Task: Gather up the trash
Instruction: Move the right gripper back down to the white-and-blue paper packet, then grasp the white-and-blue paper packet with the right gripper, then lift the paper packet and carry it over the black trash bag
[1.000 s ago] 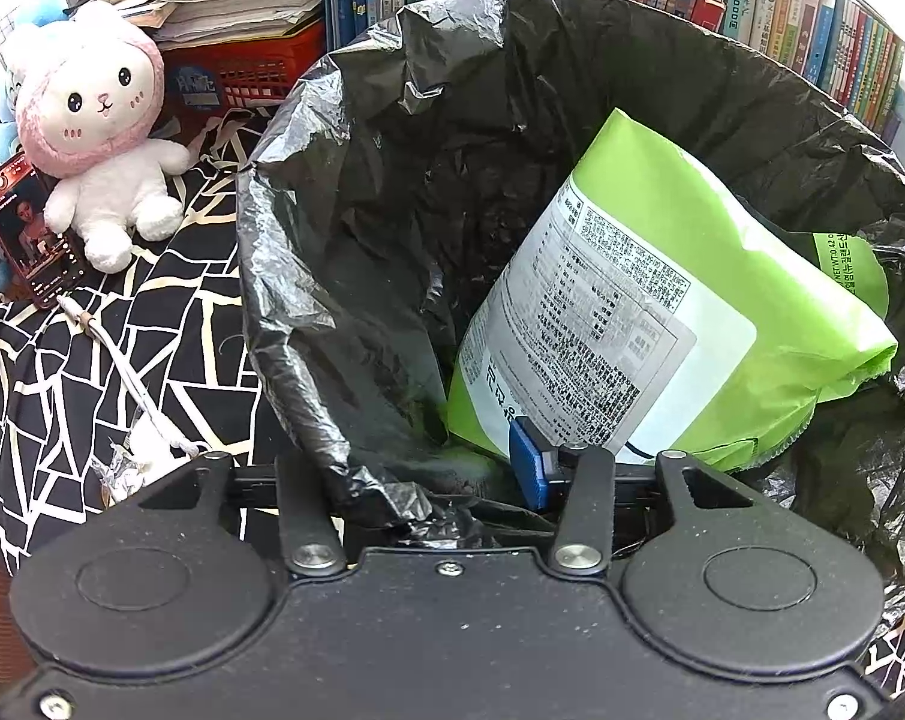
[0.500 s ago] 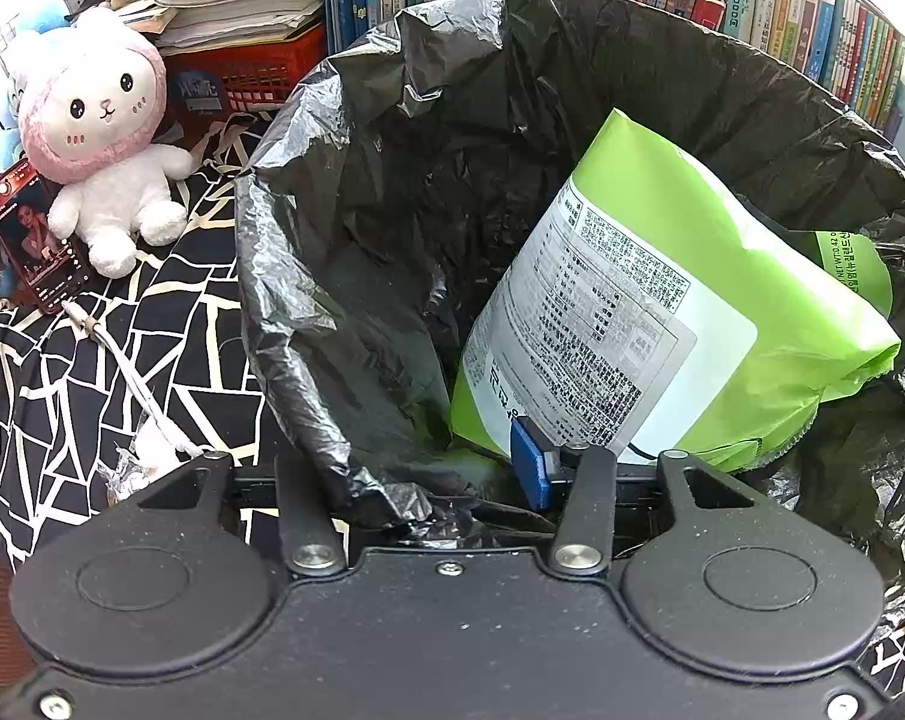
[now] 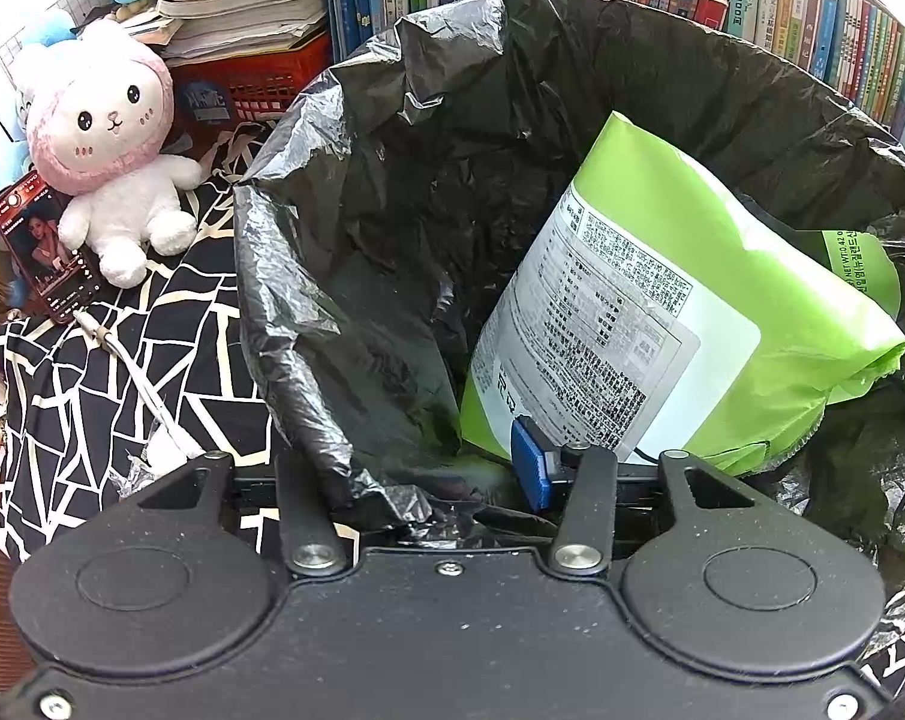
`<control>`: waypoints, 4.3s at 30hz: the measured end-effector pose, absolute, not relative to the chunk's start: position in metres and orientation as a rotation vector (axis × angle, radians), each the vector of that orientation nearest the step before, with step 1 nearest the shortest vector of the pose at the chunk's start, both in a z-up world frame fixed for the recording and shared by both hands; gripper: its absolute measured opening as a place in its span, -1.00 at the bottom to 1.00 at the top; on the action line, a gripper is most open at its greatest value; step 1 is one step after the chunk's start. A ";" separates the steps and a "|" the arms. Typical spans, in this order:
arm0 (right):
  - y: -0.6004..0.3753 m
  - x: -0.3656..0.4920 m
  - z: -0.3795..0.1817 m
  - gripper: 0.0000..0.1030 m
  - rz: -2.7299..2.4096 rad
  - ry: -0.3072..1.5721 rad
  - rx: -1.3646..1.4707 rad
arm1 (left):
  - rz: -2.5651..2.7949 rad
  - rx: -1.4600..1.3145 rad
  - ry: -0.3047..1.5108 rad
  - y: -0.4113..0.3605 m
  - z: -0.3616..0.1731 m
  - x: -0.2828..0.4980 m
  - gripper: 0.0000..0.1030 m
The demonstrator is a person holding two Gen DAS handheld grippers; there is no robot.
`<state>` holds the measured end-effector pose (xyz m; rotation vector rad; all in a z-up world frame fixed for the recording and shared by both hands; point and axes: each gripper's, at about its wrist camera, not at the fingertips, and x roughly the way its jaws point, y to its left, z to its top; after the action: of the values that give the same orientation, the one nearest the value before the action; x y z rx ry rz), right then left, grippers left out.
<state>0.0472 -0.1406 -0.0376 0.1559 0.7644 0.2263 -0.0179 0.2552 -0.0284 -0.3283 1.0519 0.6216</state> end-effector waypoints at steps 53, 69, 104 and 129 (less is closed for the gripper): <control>-0.238 0.110 -0.163 0.16 -0.012 0.879 0.315 | 0.684 -0.284 1.044 0.251 -0.028 -0.016 -0.09; -0.240 0.064 -0.082 -0.84 0.105 0.754 0.397 | 0.637 -0.345 1.045 0.259 -0.029 -0.019 -0.09; -0.167 0.069 -0.149 -0.10 0.156 0.893 -0.168 | 0.636 -0.346 1.021 0.257 -0.028 -0.020 -0.08; -0.159 0.036 -0.035 -0.86 0.175 0.678 -0.086 | 0.616 -0.350 1.003 0.256 -0.030 -0.025 -0.05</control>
<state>0.0363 -0.1591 -0.0351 -0.0856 0.6782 0.1752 -0.0248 0.2561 -0.0295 -0.3499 1.0030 0.6164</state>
